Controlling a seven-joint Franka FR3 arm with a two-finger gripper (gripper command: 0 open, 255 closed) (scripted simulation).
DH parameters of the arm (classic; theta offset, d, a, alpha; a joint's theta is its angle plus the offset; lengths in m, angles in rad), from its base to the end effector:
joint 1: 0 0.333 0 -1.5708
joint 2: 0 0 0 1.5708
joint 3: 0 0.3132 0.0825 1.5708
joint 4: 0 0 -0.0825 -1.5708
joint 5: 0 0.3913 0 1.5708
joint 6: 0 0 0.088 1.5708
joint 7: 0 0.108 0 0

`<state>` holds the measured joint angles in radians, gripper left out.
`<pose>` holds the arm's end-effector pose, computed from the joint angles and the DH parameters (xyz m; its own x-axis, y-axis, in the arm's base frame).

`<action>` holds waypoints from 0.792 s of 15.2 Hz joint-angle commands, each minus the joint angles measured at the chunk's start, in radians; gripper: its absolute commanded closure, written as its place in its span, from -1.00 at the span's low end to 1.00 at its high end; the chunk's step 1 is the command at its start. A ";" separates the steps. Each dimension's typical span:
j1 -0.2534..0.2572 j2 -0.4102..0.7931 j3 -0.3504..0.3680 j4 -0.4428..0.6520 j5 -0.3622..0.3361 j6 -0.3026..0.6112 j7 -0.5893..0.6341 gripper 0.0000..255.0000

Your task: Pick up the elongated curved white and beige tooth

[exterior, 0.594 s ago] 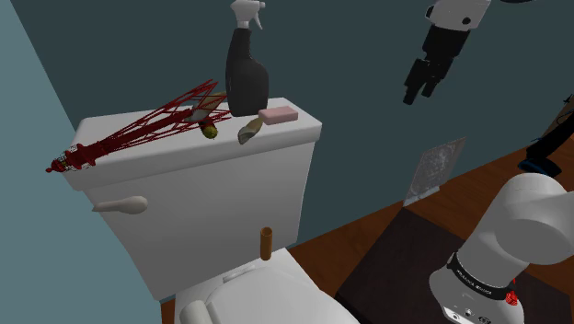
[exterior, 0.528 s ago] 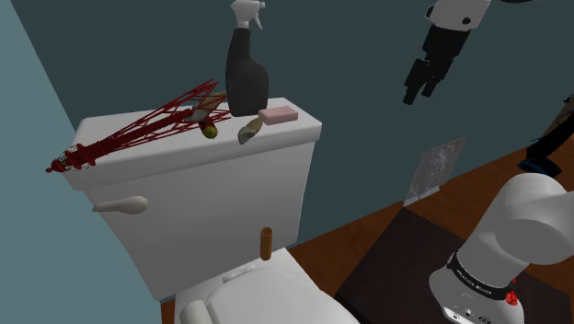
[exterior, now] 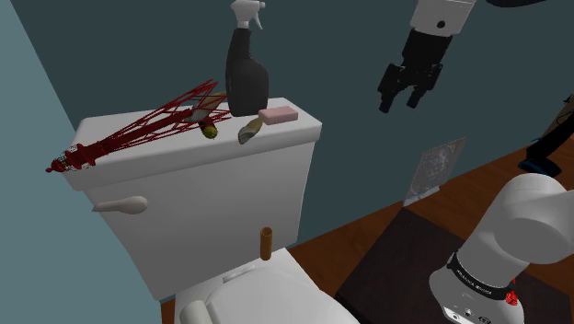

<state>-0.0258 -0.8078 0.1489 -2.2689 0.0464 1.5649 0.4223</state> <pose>0.3071 0.0612 0.6317 0.9379 -0.3276 0.1140 -0.3314 -0.9433 0.0159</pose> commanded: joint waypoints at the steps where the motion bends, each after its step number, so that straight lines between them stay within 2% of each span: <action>1: -0.007 0.027 0.059 0.016 0.041 0.018 0.104 -1.00; 7: -0.048 0.141 0.217 0.102 0.121 0.077 0.382 -1.00; 12: -0.101 0.277 0.351 0.219 0.141 0.127 0.617 -1.00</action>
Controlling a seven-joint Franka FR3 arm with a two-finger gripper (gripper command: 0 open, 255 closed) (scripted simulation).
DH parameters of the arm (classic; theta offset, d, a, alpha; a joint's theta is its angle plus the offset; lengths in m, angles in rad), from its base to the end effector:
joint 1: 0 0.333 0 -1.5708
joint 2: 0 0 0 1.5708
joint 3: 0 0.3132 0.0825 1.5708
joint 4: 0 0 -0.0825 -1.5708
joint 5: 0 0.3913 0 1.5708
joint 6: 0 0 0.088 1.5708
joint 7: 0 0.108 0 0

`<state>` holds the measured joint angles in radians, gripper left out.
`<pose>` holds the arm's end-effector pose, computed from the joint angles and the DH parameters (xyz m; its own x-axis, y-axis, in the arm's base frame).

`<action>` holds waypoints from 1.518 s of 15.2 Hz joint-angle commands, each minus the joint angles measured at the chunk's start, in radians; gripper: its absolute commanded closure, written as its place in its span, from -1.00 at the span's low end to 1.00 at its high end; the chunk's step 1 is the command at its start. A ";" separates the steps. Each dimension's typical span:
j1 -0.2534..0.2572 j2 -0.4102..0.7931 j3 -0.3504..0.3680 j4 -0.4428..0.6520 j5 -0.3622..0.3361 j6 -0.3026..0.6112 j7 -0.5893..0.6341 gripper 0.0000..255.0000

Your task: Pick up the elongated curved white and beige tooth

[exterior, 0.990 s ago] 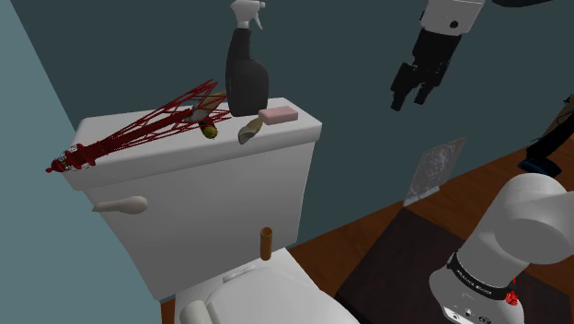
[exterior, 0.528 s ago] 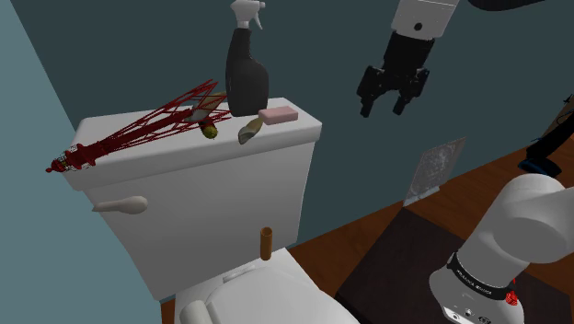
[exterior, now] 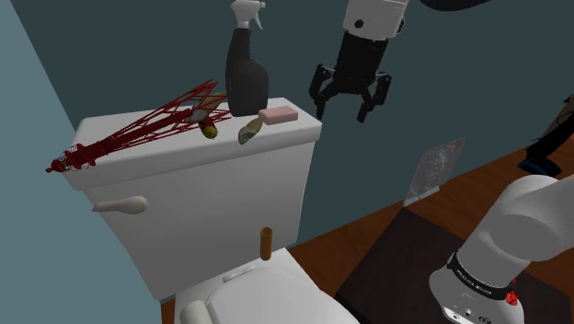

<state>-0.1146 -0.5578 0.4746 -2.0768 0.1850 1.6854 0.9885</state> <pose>0.3670 0.2064 0.6209 0.7650 -0.6341 0.1126 -0.6313 -0.7729 -0.0632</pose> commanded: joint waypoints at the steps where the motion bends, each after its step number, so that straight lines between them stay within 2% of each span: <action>1: -0.024 0.058 0.053 0.055 -0.001 0.016 0.100 -1.00; 4: -0.065 0.164 0.140 0.150 -0.026 0.039 0.249 -1.00; 7: -0.103 0.289 0.231 0.260 -0.085 0.055 0.411 -1.00; 11: -0.125 0.501 0.351 0.438 -0.234 0.049 0.651 -1.00; 13: -0.100 0.627 0.393 0.544 -0.340 0.026 0.777 -1.00; 14: -0.083 0.664 0.396 0.578 -0.372 0.016 0.811 -1.00; 23: -0.094 0.632 0.382 0.447 -0.346 0.128 0.805 -1.00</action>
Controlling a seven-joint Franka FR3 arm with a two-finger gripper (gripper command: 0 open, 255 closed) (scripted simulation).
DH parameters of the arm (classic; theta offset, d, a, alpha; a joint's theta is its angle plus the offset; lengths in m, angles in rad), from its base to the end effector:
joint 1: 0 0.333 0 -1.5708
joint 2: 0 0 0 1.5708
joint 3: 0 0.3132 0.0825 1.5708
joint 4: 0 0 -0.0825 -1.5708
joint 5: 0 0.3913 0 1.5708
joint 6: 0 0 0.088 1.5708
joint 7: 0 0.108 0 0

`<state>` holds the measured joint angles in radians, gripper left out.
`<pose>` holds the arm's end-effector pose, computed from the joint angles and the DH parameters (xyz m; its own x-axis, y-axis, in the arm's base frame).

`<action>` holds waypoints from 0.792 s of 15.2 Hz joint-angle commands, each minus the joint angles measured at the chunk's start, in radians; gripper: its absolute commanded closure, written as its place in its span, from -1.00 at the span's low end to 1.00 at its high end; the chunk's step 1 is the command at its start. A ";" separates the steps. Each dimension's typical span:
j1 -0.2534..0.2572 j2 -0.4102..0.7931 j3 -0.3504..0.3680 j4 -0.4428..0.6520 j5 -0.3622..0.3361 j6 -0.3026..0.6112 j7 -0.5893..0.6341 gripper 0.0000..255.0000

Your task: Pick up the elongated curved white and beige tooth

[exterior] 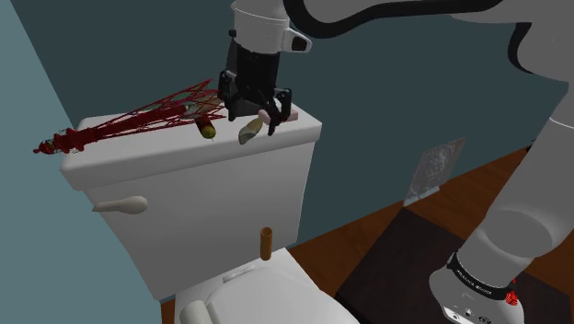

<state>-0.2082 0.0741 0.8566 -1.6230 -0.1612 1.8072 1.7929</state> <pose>0.4933 0.3377 0.5893 0.4272 -0.9013 0.0721 -0.8881 -0.4333 -0.1537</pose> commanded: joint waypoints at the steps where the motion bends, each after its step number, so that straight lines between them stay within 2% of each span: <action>1: 0.000 0.002 0.000 -0.004 -0.001 0.005 0.001 1.00; 10: 0.000 0.000 0.000 -0.006 0.000 0.006 0.001 1.00; 12: 0.003 0.005 0.001 0.025 -0.004 -0.023 0.001 1.00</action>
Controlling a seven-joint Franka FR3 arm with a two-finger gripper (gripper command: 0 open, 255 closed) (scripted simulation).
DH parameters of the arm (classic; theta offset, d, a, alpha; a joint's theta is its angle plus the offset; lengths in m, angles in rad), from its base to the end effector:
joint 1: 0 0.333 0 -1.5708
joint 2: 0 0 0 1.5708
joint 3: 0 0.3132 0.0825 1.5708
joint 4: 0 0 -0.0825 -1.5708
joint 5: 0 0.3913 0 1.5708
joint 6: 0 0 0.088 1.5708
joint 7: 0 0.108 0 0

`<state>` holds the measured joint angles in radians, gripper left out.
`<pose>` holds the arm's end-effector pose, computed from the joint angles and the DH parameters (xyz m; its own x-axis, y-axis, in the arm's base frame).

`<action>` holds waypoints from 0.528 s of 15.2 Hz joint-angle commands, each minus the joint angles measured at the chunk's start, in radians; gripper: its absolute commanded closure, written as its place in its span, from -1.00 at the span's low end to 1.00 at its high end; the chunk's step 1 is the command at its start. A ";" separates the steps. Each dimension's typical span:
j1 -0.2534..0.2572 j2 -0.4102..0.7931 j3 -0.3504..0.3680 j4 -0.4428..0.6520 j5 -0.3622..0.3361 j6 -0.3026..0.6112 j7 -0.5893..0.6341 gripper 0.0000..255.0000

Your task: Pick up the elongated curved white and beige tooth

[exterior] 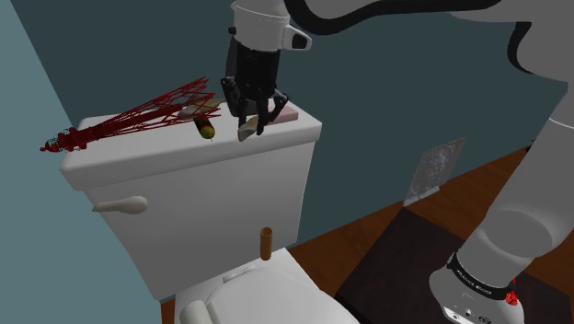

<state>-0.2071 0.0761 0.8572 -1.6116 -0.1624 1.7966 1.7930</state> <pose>0.4932 0.3377 0.5932 0.4272 -0.9013 0.0720 -0.8881 -0.4332 -0.1533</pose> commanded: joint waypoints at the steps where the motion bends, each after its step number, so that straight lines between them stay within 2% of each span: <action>1: 0.004 0.008 0.002 0.031 -0.006 -0.027 0.002 1.00; 8: 0.026 0.045 0.009 0.160 -0.035 -0.133 0.010 1.00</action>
<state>-0.1824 0.1184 0.8659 -1.4671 -0.1960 1.6780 1.8045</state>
